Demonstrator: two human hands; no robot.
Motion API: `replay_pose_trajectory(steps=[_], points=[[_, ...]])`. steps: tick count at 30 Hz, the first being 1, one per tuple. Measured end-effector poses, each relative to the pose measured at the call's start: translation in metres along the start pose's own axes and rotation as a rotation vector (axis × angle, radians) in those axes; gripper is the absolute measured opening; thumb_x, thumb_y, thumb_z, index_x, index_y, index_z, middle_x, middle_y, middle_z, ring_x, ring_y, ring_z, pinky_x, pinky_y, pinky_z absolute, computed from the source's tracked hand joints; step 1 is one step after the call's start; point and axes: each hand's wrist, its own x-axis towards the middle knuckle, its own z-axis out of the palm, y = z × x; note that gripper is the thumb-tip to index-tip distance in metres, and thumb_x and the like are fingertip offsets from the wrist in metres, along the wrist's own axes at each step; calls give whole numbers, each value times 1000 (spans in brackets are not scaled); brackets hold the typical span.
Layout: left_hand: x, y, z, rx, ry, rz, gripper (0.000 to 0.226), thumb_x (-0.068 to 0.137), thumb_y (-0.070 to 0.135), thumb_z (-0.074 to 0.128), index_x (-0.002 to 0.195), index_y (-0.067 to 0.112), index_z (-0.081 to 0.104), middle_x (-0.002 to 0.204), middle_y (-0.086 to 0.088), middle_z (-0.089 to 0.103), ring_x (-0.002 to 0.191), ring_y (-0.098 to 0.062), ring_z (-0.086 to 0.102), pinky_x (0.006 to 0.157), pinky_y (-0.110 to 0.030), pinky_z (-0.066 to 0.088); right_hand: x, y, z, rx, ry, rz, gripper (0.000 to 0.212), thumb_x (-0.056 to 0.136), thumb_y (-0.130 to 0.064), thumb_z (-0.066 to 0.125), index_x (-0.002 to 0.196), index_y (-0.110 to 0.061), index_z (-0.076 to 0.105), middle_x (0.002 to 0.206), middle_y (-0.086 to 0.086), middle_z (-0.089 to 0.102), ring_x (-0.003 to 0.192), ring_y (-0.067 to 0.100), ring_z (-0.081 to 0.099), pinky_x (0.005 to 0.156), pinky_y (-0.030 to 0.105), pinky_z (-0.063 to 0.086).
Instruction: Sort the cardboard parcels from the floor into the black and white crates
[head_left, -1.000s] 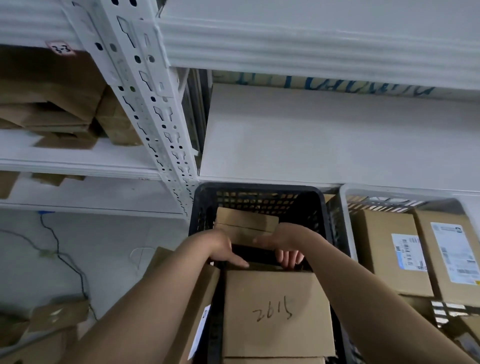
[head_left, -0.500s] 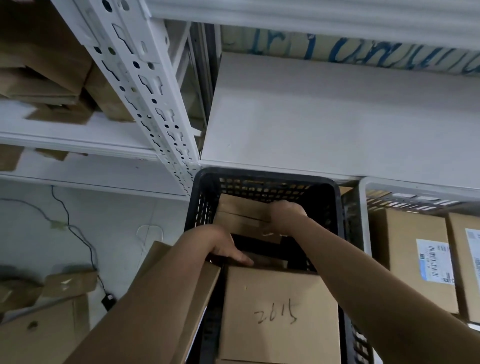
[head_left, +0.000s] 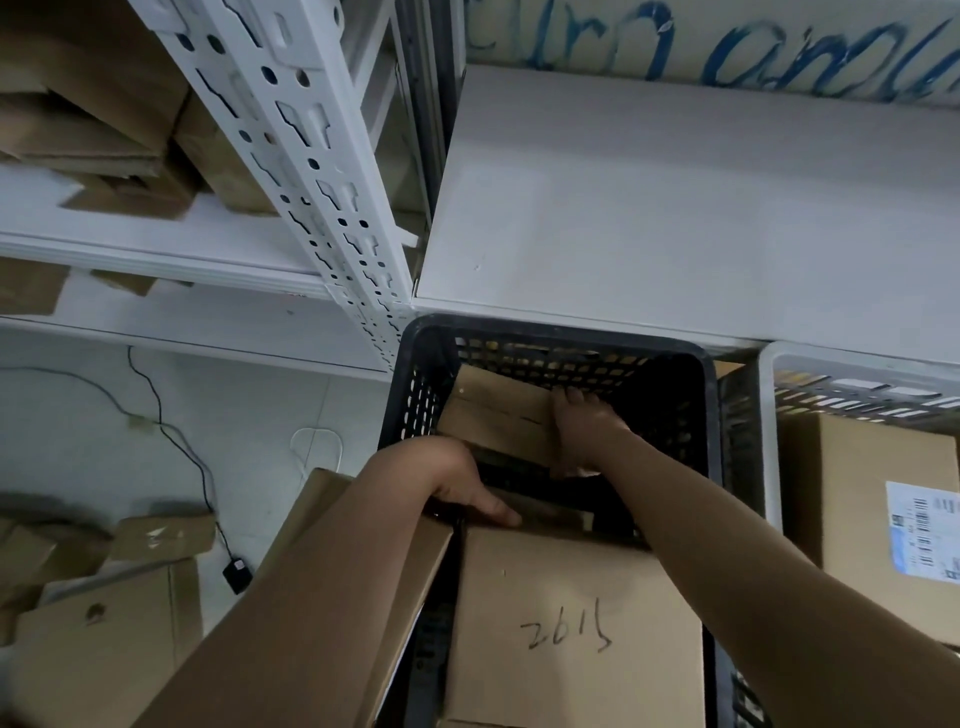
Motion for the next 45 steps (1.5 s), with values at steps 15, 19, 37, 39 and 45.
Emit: replay_pose_trajectory(steps=[15,19,37,39,45], points=[[2,2,-1,37,-13,-5,87,66,76,66,131,18,60,135,-3,56,122,-22,53,102,-34,43,-18,29,-29,263,-93,40,119,57,-38,89,151,-11,21,148,12,30,135,34,36,105,40,43],[5,0,1,26,-4,-4,92,62,77,67,132,18,58,136,-3,55,121,-23,52,99,-33,43,-24,31,-27,271,-70,22,128,55,-37,90,154,-14,12,151,11,21,139,34,28,110,41,39],[6,-4,2,29,-5,-9,85,66,77,64,128,19,62,132,-3,59,119,-22,54,94,-33,44,-21,23,7,198,-20,-73,74,74,-36,81,132,-18,38,144,16,24,117,37,52,97,38,48],[7,-5,2,31,-8,-16,88,64,80,64,129,21,62,134,-3,58,121,-22,54,94,-33,44,-19,18,5,196,-71,-81,53,74,-44,79,112,-20,52,144,15,25,111,34,54,93,31,48],[5,-2,3,20,-8,-35,87,65,78,64,129,19,61,134,-3,58,120,-23,54,97,-35,44,-20,-1,11,145,-305,-43,44,95,-25,57,137,-13,54,155,25,26,131,39,43,110,28,36]])
